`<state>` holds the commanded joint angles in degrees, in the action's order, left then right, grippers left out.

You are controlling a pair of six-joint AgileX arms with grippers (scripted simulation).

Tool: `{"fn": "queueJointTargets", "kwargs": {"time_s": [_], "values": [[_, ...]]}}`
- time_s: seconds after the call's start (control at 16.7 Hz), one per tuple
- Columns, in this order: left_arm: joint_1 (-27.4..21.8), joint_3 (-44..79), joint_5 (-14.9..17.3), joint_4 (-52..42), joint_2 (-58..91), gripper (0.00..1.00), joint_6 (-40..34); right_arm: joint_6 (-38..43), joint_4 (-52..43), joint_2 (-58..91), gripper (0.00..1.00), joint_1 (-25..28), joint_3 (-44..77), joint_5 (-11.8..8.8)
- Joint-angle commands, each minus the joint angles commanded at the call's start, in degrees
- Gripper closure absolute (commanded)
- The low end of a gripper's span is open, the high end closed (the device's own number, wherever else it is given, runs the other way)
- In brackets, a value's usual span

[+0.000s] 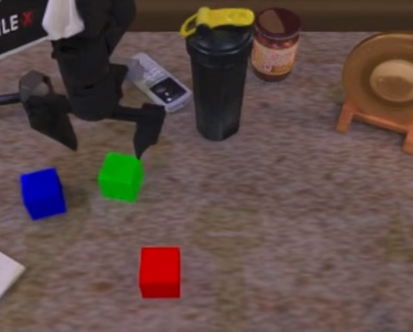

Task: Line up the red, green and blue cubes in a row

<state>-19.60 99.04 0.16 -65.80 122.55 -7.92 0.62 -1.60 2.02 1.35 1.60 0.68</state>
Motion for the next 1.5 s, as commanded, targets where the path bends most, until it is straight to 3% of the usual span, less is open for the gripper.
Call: {"fn": "queueJointTargets", "kwargs": {"time_s": [0.48, 0.96, 1.26, 1.5], "values": [[-0.1, 1.6, 0.0, -0.7, 1.8, 0.0, -0.1, -0.6, 1.6, -2.0, 0.0, -0.8, -1.6, -0.7], [-0.2, -7.4, 0.0, 13.3, 6.4, 0.0, 0.0, -0.6, 1.6, -2.0, 0.0, -0.8, -1.6, -0.7], [-0.2, -8.3, 0.1, 14.6, 7.0, 0.0, 0.0, -0.6, 1.6, -2.0, 0.0, -0.8, -1.6, -0.7], [-0.2, -8.3, 0.1, 14.6, 7.0, 0.3, 0.0, -0.6, 1.6, -2.0, 0.0, -0.8, -1.6, -0.7]]}}
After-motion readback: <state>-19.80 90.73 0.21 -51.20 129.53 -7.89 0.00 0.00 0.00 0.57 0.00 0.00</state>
